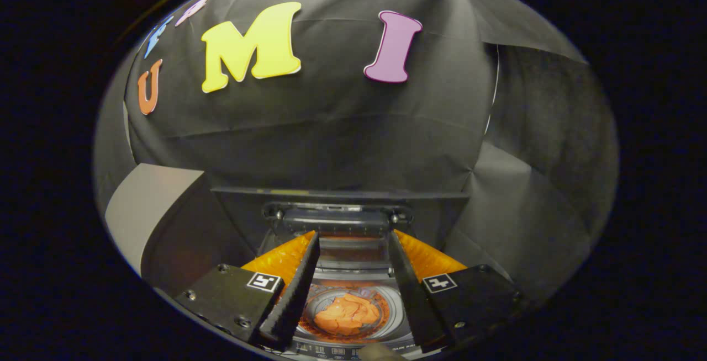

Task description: Put the clothes into the washing machine and then close the washing machine lid.

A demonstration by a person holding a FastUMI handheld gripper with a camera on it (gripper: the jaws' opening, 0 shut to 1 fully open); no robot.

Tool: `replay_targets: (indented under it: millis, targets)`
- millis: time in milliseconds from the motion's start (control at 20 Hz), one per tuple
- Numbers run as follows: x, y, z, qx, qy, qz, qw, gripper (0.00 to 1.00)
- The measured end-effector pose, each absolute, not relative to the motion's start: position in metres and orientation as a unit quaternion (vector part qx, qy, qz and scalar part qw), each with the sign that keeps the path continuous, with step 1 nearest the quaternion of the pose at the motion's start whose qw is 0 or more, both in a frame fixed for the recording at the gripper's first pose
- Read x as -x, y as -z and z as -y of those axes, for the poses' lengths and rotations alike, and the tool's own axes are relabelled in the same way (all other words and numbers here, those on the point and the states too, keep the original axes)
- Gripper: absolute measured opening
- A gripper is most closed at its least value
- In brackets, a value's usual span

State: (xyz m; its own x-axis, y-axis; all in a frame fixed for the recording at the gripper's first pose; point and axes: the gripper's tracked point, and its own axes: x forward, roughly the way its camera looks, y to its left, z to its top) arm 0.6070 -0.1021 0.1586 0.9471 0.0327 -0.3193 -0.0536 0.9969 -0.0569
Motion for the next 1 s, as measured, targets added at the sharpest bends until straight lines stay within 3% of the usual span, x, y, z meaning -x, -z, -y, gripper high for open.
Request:
replay_targets:
  millis: [350,1000]
  targets:
    - [-0.65,-0.186,0.085,0.023,-0.027,-0.153,0.988,0.79]
    - [-0.717,-0.167,0.075,0.013,-0.023,-0.193,0.981,0.8]
